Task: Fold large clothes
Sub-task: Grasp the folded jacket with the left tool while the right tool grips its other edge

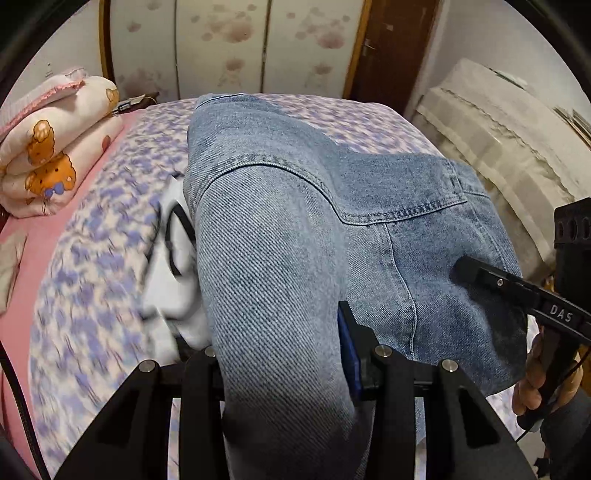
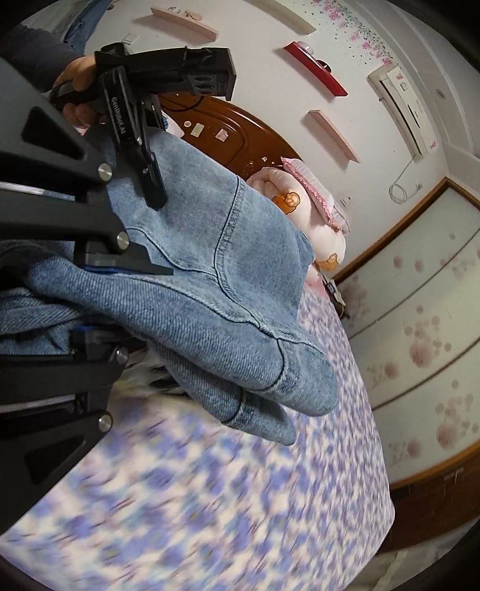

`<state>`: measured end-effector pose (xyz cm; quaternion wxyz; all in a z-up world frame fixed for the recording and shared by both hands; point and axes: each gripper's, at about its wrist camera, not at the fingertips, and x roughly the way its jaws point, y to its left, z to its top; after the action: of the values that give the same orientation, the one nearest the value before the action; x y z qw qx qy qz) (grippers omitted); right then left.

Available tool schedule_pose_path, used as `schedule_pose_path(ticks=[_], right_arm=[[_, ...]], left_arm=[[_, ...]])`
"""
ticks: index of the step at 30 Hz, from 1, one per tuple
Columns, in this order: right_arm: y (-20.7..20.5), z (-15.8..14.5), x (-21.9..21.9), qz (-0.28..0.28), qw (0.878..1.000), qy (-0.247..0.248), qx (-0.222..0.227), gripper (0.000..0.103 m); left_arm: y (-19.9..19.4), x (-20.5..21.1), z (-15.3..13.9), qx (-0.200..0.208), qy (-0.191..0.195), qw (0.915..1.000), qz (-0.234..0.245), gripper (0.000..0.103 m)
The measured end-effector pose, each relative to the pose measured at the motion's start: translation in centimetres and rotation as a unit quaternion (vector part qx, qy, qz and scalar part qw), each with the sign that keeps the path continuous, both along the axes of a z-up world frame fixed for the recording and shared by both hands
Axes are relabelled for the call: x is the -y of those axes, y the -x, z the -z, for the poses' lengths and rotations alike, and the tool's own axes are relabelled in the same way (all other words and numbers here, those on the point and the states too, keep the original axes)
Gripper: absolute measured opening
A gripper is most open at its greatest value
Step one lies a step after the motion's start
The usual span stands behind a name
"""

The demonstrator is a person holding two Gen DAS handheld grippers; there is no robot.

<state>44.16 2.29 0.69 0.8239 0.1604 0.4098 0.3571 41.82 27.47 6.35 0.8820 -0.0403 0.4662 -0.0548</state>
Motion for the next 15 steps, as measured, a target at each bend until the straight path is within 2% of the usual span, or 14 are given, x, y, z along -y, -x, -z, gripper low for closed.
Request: schedule_pose_path(ticks=[4, 8, 11, 13, 15], right_arm=[[-5.7, 1.5, -4.0, -0.007, 1.0, -0.012, -0.011, 0.018], [-10.9, 4.3, -7.2, -0.011, 0.999, -0.014, -0.05, 0.018], [-12.7, 6.4, -9.0, -0.015, 0.998, 0.023, -0.051, 0.018], [-13.5, 9.1, -9.2, -0.005, 0.997, 0.046, -0.067, 0.019], [-13.6, 11.8, -8.5, 0.007, 0.995, 0.05, -0.087, 0.024]], left_arm=[[-5.9, -5.2, 1.1, -0.001, 0.001, 0.9999, -0.011, 0.039], [-10.5, -9.2, 4.3, -0.023, 0.03, 0.9989, -0.027, 0.039], [-12.1, -10.6, 7.7, -0.044, 0.058, 0.9969, -0.032, 0.041], [-12.1, -11.1, 9.8, -0.045, 0.077, 0.9956, -0.028, 0.05], [-12.4, -11.8, 11.8, -0.056, 0.109, 0.992, -0.028, 0.056]])
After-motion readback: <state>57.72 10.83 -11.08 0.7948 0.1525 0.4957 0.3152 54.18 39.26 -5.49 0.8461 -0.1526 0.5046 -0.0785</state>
